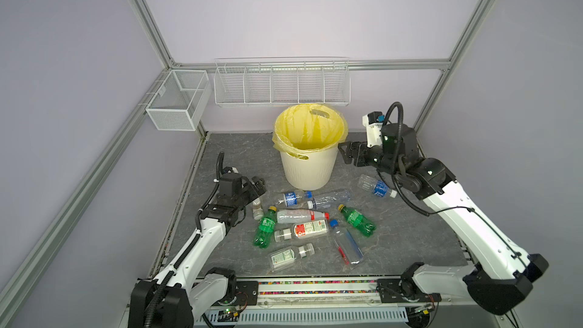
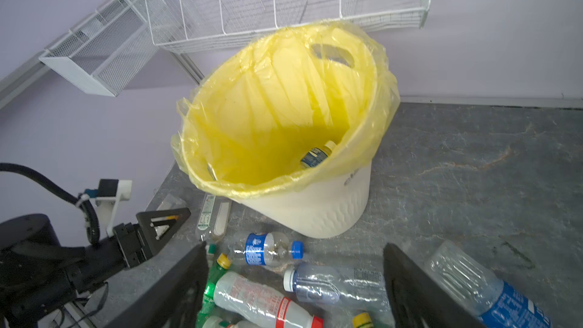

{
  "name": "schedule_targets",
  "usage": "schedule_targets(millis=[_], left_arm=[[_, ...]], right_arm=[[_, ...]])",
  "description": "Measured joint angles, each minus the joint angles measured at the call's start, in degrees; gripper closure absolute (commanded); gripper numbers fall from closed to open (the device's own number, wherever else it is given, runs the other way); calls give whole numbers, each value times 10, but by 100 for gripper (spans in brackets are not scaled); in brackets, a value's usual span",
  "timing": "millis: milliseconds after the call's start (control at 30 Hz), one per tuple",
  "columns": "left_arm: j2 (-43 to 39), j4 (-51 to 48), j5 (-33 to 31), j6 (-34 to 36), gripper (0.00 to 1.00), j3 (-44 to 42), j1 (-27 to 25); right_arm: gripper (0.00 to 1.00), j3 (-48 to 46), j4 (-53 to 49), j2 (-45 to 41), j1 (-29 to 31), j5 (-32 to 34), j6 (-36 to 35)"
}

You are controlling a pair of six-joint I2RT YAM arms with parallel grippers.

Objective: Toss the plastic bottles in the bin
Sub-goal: 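Release the bottle into the bin and draw the right gripper back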

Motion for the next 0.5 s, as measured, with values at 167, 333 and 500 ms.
schedule_targets(millis=[167, 333, 500], left_arm=[[0, -21, 2, 15, 1, 22, 0], [2, -54, -3, 31, 1, 53, 0], [6, -79, -16, 40, 1, 75, 0]], right_arm=[[12, -63, -3, -42, 0, 1, 18], [12, -95, -16, -75, 0, 0, 33], [12, -126, -32, -110, 0, 7, 49]])
